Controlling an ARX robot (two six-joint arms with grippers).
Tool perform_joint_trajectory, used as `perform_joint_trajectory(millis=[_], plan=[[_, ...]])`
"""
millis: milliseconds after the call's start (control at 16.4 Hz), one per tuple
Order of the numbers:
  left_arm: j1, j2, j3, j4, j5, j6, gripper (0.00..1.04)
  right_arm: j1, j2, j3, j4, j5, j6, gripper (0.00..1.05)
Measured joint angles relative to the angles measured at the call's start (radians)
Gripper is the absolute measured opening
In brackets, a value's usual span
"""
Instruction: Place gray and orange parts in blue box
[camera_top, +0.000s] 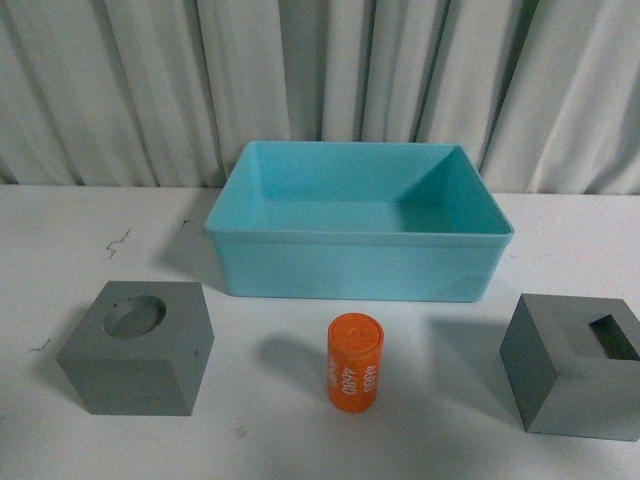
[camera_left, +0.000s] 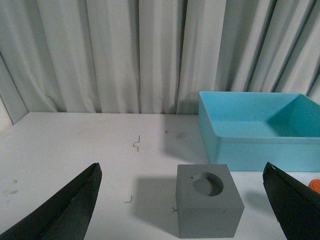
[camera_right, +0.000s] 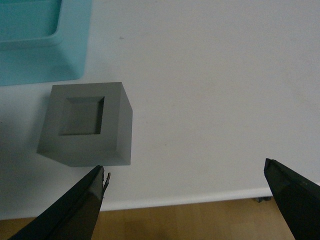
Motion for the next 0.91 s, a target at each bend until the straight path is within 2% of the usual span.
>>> perform_joint_trajectory(millis=[183,426,669,913], plan=[[0.0,0.0,0.0,0.0,0.0,0.0,0.98,0.035,0.19,0.061,0.114,-0.016,-0.047,0.98],[0.0,0.0,0.0,0.0,0.0,0.0,0.98,0.113,0.411,0.137,0.224,-0.012,-0.029,0.98],[0.0,0.0,0.0,0.0,0.0,0.0,0.98,0.204,0.556,0.172,0.288,0.005,0.029,0.98],[0.0,0.0,0.0,0.0,0.0,0.0,0.98,0.243,0.603,0.177,0.293,0.037,0.056,0.98]])
